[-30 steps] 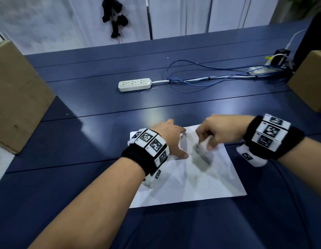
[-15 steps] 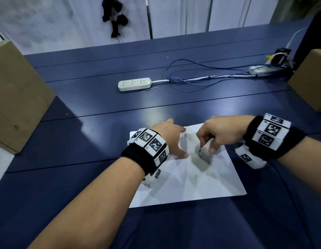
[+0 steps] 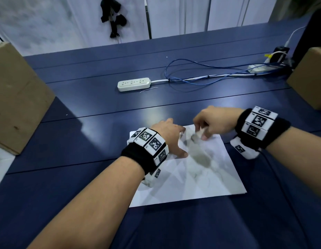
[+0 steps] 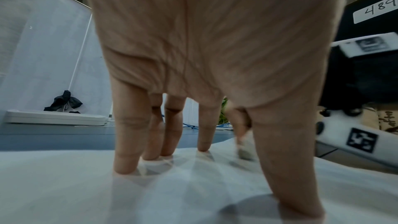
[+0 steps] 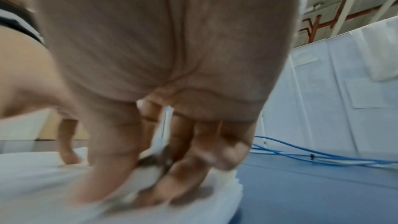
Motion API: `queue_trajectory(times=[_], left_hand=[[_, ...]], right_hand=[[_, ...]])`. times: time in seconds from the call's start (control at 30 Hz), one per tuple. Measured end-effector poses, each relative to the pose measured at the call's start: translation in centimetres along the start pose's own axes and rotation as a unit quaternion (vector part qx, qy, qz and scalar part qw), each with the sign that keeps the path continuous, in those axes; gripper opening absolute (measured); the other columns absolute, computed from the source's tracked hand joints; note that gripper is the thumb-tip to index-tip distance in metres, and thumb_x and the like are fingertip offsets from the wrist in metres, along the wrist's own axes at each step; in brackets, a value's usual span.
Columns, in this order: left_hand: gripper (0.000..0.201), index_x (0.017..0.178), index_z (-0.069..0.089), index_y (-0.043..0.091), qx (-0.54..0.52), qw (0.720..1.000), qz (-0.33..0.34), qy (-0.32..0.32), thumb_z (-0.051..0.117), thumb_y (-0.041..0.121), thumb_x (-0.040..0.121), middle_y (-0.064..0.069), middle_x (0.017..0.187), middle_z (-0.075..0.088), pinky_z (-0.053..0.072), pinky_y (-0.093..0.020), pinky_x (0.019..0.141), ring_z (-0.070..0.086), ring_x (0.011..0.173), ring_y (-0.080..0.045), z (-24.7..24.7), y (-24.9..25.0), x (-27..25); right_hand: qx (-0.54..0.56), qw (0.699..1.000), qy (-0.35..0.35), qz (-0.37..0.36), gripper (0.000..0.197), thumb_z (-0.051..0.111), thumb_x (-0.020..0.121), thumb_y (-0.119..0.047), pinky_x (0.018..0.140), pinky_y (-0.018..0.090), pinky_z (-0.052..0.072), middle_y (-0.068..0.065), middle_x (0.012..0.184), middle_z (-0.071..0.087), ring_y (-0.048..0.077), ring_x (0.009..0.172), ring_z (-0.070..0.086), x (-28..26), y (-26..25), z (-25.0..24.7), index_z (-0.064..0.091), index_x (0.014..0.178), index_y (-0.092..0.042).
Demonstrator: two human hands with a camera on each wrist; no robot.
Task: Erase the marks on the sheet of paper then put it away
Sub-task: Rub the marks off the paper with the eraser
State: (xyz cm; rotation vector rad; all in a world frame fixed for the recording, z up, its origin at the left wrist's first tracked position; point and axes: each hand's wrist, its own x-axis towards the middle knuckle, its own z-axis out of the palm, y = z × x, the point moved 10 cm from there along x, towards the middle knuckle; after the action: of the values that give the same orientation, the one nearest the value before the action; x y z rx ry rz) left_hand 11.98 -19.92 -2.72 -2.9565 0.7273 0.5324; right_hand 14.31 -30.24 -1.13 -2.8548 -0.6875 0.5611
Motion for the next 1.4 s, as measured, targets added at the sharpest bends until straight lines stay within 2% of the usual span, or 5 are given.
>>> queue_trajectory(times=[0.53,0.73,0.93,1.13,1.4], left_hand=[[0.085,0.141,0.043,0.036,0.007,1.0,-0.001,-0.004,0.069,0.071,0.068,-0.003,0.114,0.045,0.043,-0.034,0.074,0.053,0.105,-0.026,0.1,-0.1,0.0],[0.092,0.147,0.036,0.037,0.004,1.0,0.0,-0.003,0.069,0.071,0.068,-0.003,0.118,0.045,0.043,-0.034,0.077,0.052,0.11,-0.026,0.2,-0.2,0.0],[0.085,0.141,0.041,0.037,0.006,1.0,-0.004,-0.013,0.069,0.071,0.069,-0.003,0.116,0.044,0.046,-0.037,0.08,0.051,0.108,-0.026,0.2,-0.2,0.0],[0.094,0.149,0.031,0.037,0.01,1.0,-0.002,-0.019,0.068,0.072,0.07,-0.005,0.126,0.044,0.046,-0.038,0.09,0.048,0.119,-0.027,0.6,-0.4,0.3],[0.092,0.147,0.035,0.038,0.008,1.0,-0.012,-0.021,0.069,0.072,0.068,-0.004,0.122,0.044,0.05,-0.041,0.089,0.05,0.115,-0.027,0.4,-0.5,0.1]], right_hand=[[-0.001,0.997,0.08,0.021,0.017,0.076,0.074,-0.027,0.065,0.028,0.043,-0.011,0.074,0.062,0.016,0.076,0.059,0.5,1.2,-1.9,0.06,0.081,-0.026],[0.05,0.991,-0.112,-0.048,0.022,0.081,0.07,-0.02,0.058,0.015,0.042,-0.022,0.068,0.064,-0.002,0.063,0.057,-2.5,-1.6,3.0,0.061,0.072,-0.031],[0.027,0.997,0.073,0.011,0.018,0.073,0.074,-0.032,0.07,0.032,0.05,-0.008,0.074,0.066,0.016,0.073,0.06,0.2,0.8,-1.8,0.064,0.085,-0.021],[0.054,0.991,-0.119,-0.031,0.022,0.081,0.067,-0.015,0.068,0.025,0.048,-0.018,0.065,0.063,-0.001,0.062,0.056,-2.9,-1.2,3.2,0.068,0.082,-0.024],[0.003,0.999,0.053,0.008,0.019,0.077,0.073,-0.025,0.061,0.028,0.041,-0.012,0.068,0.057,0.01,0.069,0.054,-0.5,1.2,-1.1,0.06,0.082,-0.026]])
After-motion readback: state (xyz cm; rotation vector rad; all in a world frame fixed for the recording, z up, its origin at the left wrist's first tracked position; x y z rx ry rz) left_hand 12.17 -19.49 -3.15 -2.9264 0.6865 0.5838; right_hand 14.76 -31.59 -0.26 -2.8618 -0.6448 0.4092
